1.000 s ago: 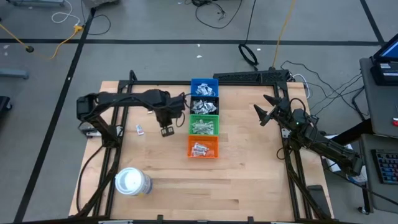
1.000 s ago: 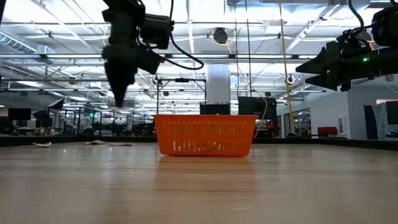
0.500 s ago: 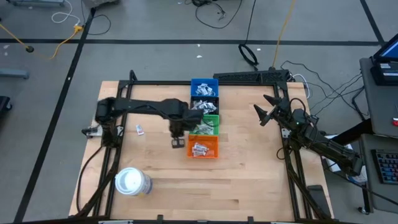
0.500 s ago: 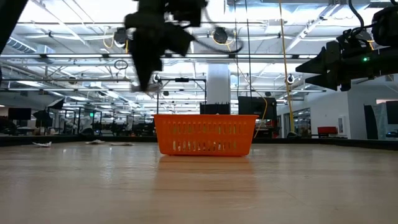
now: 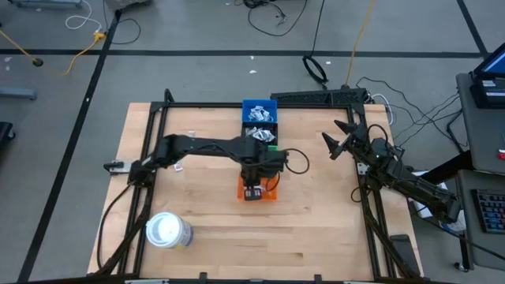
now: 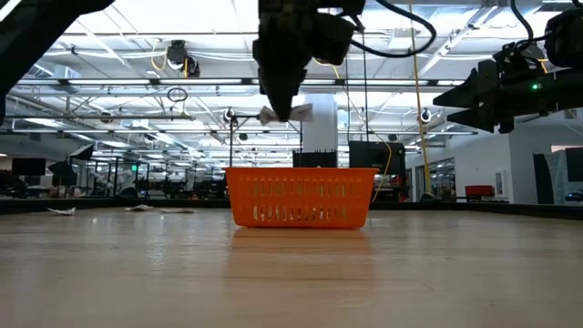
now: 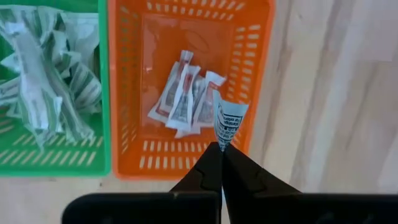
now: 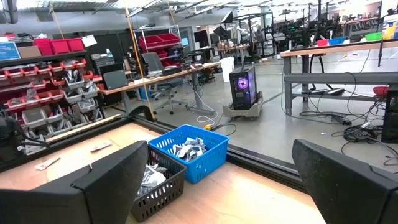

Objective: Pick & Place First Aid Supplies
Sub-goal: Put the orange ointment pack into the orange bin

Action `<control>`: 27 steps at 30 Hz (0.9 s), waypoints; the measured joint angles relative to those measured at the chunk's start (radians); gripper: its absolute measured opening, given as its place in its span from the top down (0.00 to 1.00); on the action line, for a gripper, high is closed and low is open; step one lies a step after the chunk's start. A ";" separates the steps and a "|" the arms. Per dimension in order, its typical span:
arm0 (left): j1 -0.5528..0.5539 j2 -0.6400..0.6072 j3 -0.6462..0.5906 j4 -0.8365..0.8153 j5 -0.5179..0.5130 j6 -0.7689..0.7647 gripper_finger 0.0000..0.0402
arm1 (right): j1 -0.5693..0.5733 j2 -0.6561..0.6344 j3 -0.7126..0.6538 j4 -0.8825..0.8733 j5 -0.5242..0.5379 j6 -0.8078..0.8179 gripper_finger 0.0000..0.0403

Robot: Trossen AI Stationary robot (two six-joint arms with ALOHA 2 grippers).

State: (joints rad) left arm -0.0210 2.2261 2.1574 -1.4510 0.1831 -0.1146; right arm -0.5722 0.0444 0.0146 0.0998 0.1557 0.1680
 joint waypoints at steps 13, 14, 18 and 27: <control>-0.005 0.136 -0.008 0.071 -0.081 -0.004 1.00 | 0.000 0.000 0.000 0.000 0.000 0.000 0.02; -0.006 0.144 -0.008 0.076 -0.081 -0.003 1.00 | 0.000 0.000 0.000 0.000 0.000 0.000 0.02; -0.013 0.164 -0.009 0.102 -0.092 0.003 1.00 | 0.000 0.000 0.000 0.000 0.000 0.000 0.02; -0.014 0.163 -0.009 0.140 -0.009 0.005 0.80 | 0.000 0.000 0.000 0.000 0.000 0.000 0.02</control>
State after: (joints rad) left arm -0.0349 2.3890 2.1487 -1.3113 0.1744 -0.1101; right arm -0.5721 0.0444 0.0143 0.0998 0.1558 0.1680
